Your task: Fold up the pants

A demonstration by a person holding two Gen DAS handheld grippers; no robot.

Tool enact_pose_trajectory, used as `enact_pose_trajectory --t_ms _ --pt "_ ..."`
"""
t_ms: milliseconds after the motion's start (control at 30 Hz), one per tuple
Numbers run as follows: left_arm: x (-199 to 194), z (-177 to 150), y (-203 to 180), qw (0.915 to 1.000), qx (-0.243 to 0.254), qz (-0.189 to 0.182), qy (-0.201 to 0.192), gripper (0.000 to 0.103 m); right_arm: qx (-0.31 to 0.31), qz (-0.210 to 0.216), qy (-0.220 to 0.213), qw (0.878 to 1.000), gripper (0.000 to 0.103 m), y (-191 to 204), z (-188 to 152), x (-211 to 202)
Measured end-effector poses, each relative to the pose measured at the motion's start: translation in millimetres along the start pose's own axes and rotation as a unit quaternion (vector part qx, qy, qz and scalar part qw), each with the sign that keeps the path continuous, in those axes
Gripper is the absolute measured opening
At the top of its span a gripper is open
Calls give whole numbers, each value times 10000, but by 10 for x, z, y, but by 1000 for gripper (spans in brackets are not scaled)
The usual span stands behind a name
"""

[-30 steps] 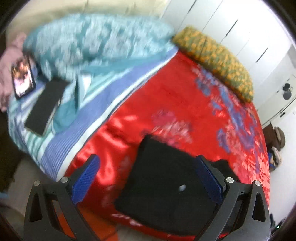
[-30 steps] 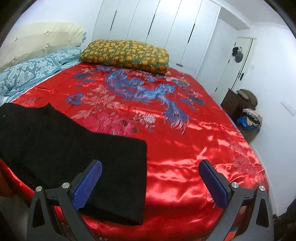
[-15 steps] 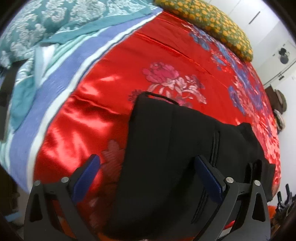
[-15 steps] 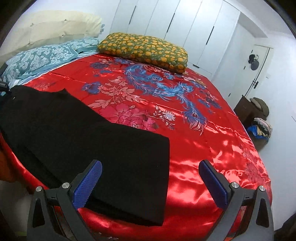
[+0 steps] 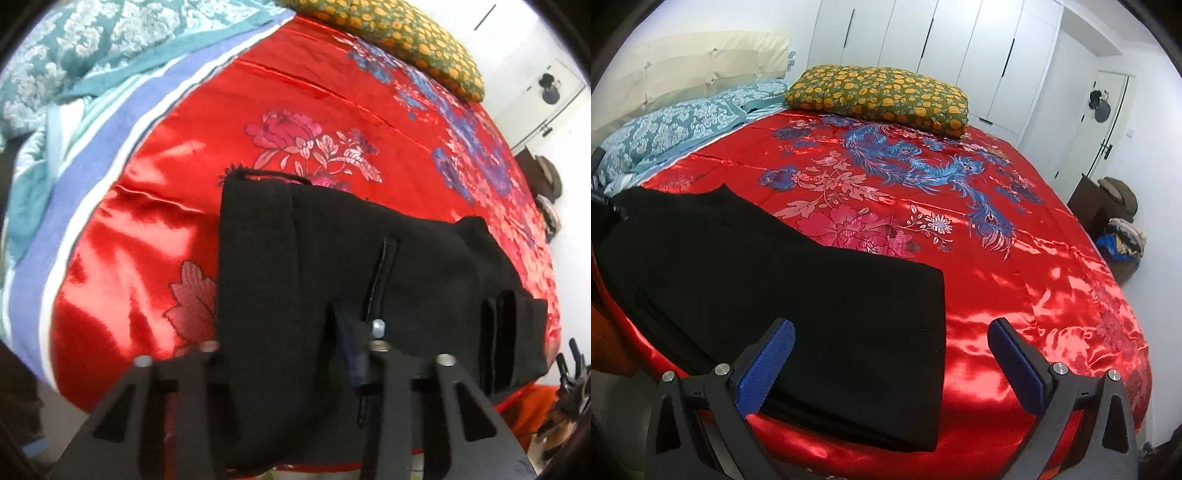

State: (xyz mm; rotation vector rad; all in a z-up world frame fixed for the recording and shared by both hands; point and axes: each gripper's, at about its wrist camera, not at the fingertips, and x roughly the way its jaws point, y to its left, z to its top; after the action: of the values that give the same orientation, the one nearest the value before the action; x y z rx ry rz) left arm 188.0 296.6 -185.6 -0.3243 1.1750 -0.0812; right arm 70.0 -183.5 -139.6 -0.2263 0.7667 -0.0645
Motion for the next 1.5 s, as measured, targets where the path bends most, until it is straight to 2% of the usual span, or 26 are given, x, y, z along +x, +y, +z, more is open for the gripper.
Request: enact_pose_trajectory --t_ms 167,233,300,367,467,567,700,800,867,900,933,967,1000,1033,1067,1100,1167,1233,1300,1433,1500 --pt "-186 -36 -114 9986 -458 243 -125 25 35 65 -38 10000 103 -10 17 -25" --pt "-329 -42 -205 9977 -628 155 -205 23 49 63 -89 9999 103 -23 30 -48" --pt "-524 -35 -361 9976 -587 -72 -347 21 124 78 -193 9997 103 -68 49 -94" --pt "-755 -16 -596 9972 -462 -369 -452 20 233 106 -300 9992 103 -125 61 -144" --pt "-1084 1 -1195 9954 -11 -720 -627 20 495 199 -404 9978 103 -247 82 -187" --pt "-1191 6 -1864 9925 366 -974 -641 20 851 298 -474 9948 103 -409 111 -219" --pt "-953 -91 -2715 9893 722 -1173 -476 19 1235 291 -658 9897 103 -637 118 -304" --pt "-494 -278 -3351 9880 890 -1253 -139 20 1511 337 -761 9850 103 -819 71 -352" --pt "-67 -482 -3729 9858 1292 -1058 197 27 1795 420 -781 9798 103 -960 34 -362" --pt "103 -574 -3858 9828 1496 -1000 404 37 2010 502 -790 9751 103 -1055 1 -375" --pt "343 -691 -4012 9760 1799 -957 765 42 2190 606 -801 9705 103 -1136 -20 -379" --pt "441 -758 -4086 9720 1943 -940 932 44 2421 765 -834 9636 103 -1234 -54 -389" --pt "498 -840 -4166 9668 2151 -907 1040 45 2587 918 -888 9575 103 -1308 -82 -397" --pt "431 -904 -4228 9622 2400 -912 903 46 2760 1180 -985 9488 103 -1406 -135 -411" --pt "311 -917 -4249 9595 2515 -1014 764 55 2883 1399 -1058 9413 103 -1481 -183 -414" --pt "175 -947 -4213 9579 2548 -1141 668 70 2972 1565 -1085 9357 103 -1531 -221 -408" --pt "-222 -843 -4044 9578 2468 -1454 244 85 3196 2043 -1050 9193 103 -1605 -293 -343" --pt "-533 -713 -3813 9617 2320 -1449 -151 91 3260 2377 -893 9106 103 -1580 -292 -262" --pt "-675 -630 -3640 9666 2157 -1327 -397 92 3007 2718 -602 9122 103 -1397 -218 -160" --pt "-810 -580 -2821 9821 1576 -610 -833 92 1870 3081 315 9323 101 -638 -41 56" --pt "-771 -695 -2465 9866 1268 -478 -904 92 1164 3135 451 9413 91 -272 24 99"
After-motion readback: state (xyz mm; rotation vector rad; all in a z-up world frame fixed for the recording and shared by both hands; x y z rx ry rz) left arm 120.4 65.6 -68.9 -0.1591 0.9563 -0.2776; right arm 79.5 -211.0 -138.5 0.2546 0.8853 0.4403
